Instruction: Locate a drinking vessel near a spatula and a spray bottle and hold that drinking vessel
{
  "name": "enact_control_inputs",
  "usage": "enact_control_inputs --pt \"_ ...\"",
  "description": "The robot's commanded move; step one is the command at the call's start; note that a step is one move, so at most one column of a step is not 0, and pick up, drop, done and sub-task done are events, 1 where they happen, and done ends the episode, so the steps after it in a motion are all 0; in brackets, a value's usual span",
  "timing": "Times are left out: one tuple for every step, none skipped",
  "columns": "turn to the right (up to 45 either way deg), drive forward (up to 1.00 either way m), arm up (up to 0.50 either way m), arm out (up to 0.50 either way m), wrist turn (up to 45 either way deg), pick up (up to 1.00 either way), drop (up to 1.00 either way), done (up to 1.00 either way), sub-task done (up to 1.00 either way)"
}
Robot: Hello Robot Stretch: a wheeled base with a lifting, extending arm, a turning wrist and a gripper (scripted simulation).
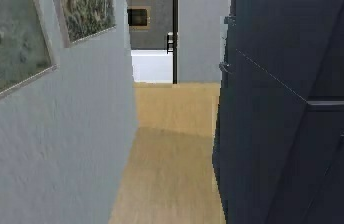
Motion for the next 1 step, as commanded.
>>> enact_control_inputs --pt "45.0 0.00 0.00 0.00 0.0 0.00 0.00 0.00 0.00"
